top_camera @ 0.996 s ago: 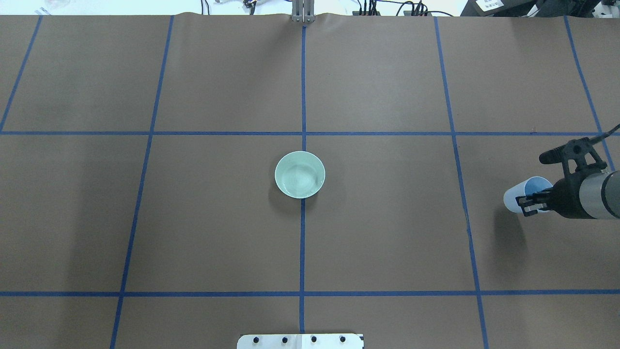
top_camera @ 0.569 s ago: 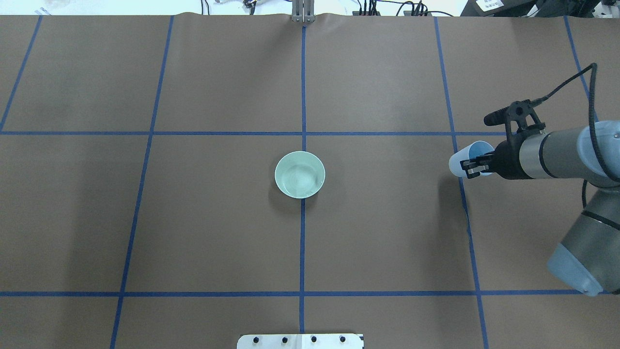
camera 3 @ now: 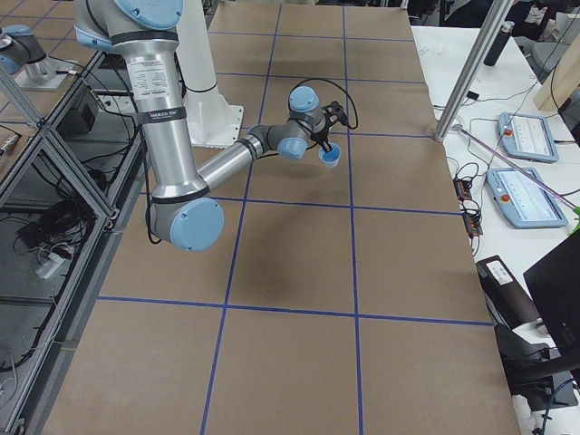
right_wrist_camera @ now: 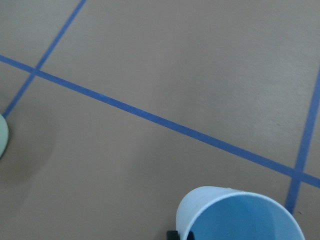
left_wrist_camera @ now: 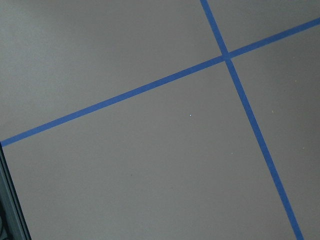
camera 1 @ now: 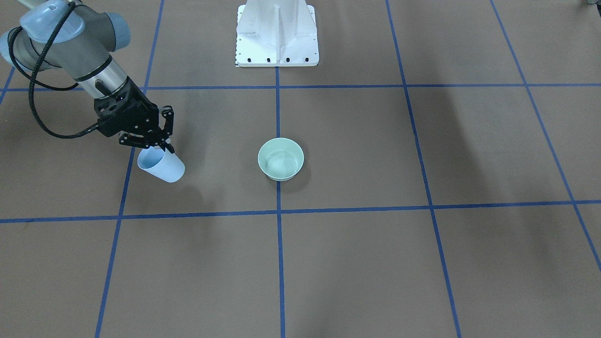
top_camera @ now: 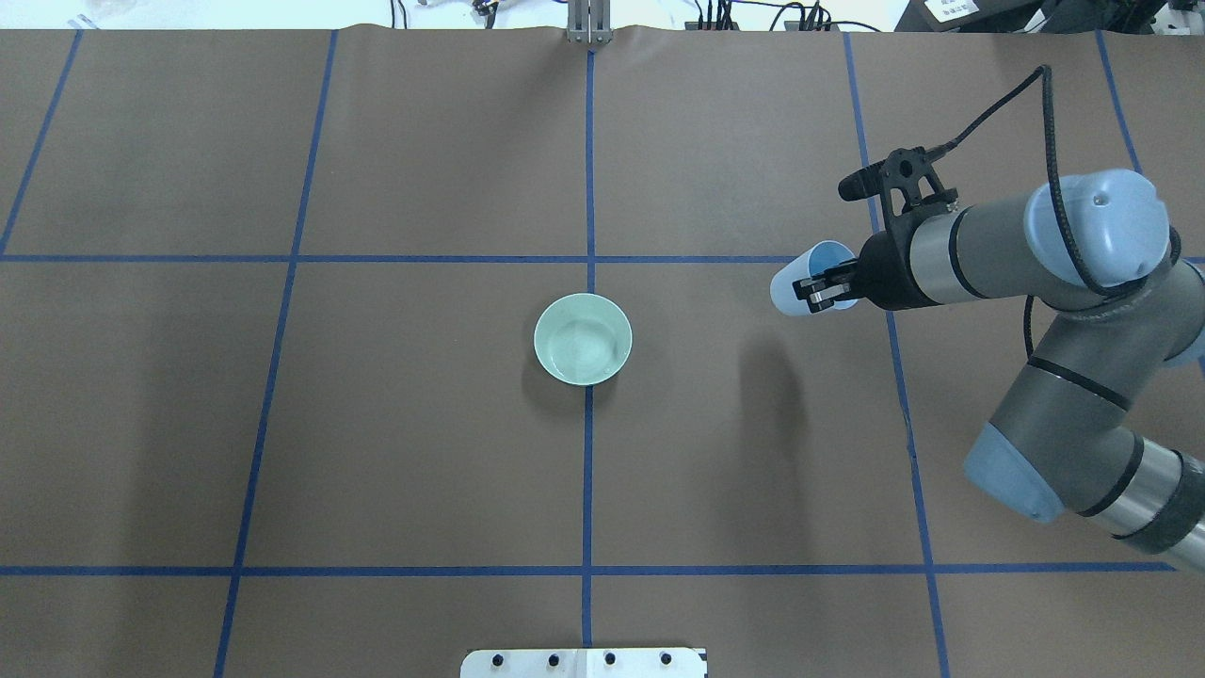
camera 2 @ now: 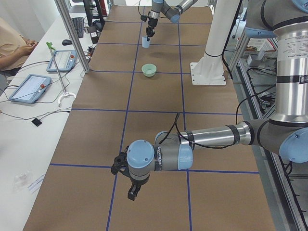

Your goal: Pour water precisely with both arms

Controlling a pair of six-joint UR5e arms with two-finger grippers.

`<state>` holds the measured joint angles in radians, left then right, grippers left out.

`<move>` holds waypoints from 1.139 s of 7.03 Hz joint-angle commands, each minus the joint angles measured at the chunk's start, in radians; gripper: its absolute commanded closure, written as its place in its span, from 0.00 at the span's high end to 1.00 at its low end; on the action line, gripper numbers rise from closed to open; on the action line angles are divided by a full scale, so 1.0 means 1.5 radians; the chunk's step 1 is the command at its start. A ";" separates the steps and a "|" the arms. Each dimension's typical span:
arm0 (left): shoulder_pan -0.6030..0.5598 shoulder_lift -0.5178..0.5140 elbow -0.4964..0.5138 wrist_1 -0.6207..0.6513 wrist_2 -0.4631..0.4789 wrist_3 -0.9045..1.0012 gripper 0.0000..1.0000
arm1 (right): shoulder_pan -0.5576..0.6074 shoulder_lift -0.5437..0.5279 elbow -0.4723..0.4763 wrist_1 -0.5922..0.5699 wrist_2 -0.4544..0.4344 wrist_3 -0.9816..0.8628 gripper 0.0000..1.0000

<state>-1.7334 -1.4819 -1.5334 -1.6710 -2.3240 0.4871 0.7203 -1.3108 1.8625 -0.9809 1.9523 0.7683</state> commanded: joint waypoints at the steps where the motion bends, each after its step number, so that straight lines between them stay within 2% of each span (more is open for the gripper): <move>1: 0.000 0.023 -0.004 0.000 -0.006 -0.058 1.00 | -0.011 0.085 -0.001 -0.056 0.005 0.006 0.00; 3: 0.000 0.029 -0.014 -0.002 -0.088 -0.198 1.00 | -0.019 0.128 -0.005 -0.058 0.004 0.048 0.00; 5: 0.000 0.038 -0.034 -0.002 -0.089 -0.214 1.00 | -0.030 0.206 -0.046 -0.061 0.004 0.098 0.00; 8: -0.001 0.058 -0.041 -0.008 -0.089 -0.211 1.00 | -0.078 0.275 -0.095 -0.060 -0.003 0.165 0.00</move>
<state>-1.7347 -1.4050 -1.5917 -1.6765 -2.4571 0.1697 0.6351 -0.9487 1.7568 -1.0719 1.9545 0.9693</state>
